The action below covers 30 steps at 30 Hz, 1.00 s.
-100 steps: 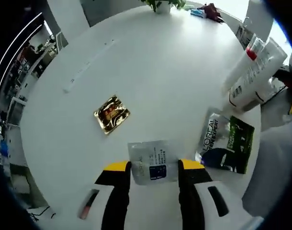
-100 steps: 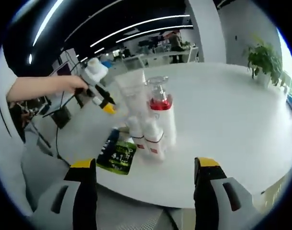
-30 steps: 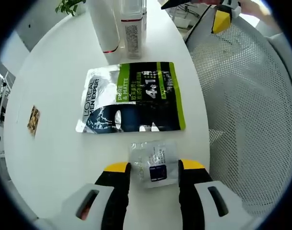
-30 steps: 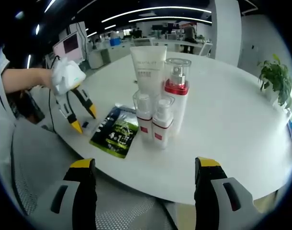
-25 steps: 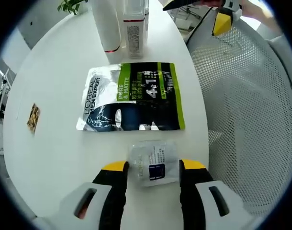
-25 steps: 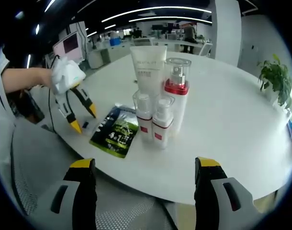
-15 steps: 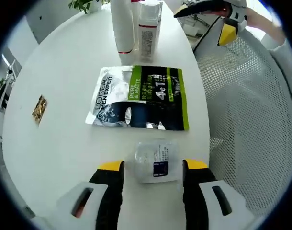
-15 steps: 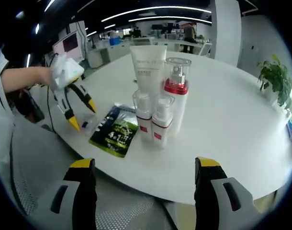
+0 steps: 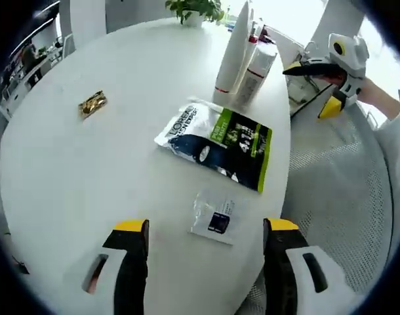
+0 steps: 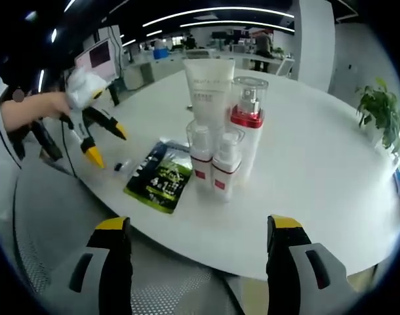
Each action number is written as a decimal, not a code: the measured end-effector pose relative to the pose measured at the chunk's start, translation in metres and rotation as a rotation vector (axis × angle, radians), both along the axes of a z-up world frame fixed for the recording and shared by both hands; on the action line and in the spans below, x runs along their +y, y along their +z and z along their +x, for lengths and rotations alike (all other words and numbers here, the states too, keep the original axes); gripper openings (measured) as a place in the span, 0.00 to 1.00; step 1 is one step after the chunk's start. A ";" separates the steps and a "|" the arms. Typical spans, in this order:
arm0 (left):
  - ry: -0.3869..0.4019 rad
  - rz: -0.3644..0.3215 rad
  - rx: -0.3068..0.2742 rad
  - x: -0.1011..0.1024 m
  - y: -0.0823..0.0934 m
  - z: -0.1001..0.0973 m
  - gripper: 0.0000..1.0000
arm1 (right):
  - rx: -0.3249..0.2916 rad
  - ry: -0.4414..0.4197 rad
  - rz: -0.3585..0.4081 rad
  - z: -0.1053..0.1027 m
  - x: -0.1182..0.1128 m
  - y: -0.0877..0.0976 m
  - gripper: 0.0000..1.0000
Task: Arrange the skincare products in the storage area until every visible bottle or jar stands upright without overlapping.
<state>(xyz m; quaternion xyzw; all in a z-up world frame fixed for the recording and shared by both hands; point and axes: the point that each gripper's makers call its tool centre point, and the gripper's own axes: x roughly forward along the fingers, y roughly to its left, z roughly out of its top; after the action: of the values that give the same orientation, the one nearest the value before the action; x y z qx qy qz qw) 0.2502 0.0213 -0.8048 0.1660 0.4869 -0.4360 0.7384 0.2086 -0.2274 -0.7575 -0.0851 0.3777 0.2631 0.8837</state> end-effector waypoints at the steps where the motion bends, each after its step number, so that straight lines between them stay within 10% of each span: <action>1: 0.035 -0.016 -0.002 0.003 0.002 0.000 0.73 | 0.000 -0.001 0.001 0.000 0.000 0.000 0.85; 14: 0.487 -0.203 -0.012 0.050 0.017 -0.004 0.87 | 0.000 0.010 0.004 -0.002 0.002 0.001 0.85; 30: 0.749 -0.300 -0.096 0.086 0.027 -0.040 0.99 | 0.000 0.008 0.001 -0.002 0.002 0.002 0.84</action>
<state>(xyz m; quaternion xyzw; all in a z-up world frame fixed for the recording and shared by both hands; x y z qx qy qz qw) 0.2101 0.1069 -0.7774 -0.1123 0.4098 -0.1950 0.8840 0.2065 -0.2253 -0.7556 -0.0862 0.3771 0.2668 0.8827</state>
